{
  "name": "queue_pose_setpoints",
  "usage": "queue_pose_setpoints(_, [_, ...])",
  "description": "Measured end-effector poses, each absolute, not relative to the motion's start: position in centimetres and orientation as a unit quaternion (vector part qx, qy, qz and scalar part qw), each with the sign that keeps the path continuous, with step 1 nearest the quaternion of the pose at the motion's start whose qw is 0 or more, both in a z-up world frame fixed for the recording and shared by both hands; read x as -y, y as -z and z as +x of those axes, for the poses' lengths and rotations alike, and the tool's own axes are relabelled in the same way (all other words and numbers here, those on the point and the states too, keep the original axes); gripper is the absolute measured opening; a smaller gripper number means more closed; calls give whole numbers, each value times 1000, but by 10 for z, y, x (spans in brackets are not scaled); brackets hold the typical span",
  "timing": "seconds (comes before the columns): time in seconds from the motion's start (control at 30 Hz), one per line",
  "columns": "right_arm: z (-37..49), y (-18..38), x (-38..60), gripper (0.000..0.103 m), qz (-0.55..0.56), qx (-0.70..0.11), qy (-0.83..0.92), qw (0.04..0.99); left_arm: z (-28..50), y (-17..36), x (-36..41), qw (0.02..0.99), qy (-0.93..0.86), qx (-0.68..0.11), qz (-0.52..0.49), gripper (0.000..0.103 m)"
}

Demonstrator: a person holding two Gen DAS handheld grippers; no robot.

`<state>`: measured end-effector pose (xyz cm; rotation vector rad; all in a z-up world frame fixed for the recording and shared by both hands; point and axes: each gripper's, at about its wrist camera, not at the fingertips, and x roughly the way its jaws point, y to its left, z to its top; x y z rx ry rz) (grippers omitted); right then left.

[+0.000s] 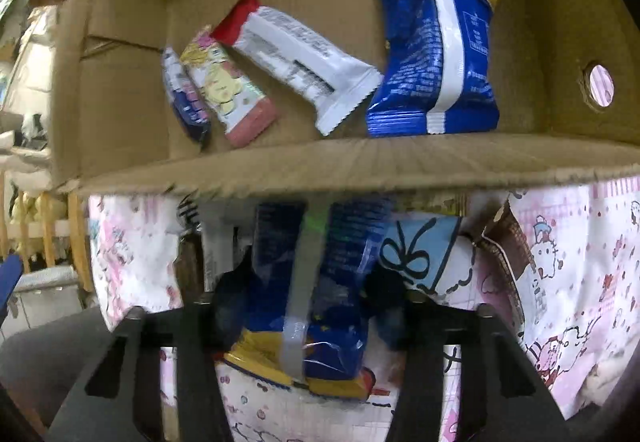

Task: Organize snacks
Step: 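Grasp a blue chip bag with the right tool while the left tool grasps a brown candy, then lift the brown candy with the left tool toward the box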

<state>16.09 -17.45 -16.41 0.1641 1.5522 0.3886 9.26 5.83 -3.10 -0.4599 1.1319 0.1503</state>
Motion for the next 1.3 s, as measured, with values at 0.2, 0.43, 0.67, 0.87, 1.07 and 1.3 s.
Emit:
queue_pose_setpoints(0.2, [149,138,193,40,107,-682,-211,693,92,38,-59,807,-75,-543,-221,84])
queue_pose_setpoints(0.43, [130,98,235,39,145,-646,-256,705,92,65,-56,780,-71,-578,-227,84])
queue_pose_setpoints(0.67, [118,96,261,39,193,-623,-255,714,97,103,-41,747,-69,-623,-221,66])
queue_pose_setpoints(0.87, [121,91,268,39,210,-609,-253,722,109,140,-20,730,-82,-656,-175,66])
queue_pose_setpoints(1.07, [124,91,275,39,213,-607,-250,723,117,154,6,734,-77,-664,-120,66])
queue_pose_setpoints(1.3, [123,91,281,40,217,-608,-248,723,119,163,35,728,-40,-679,-84,89])
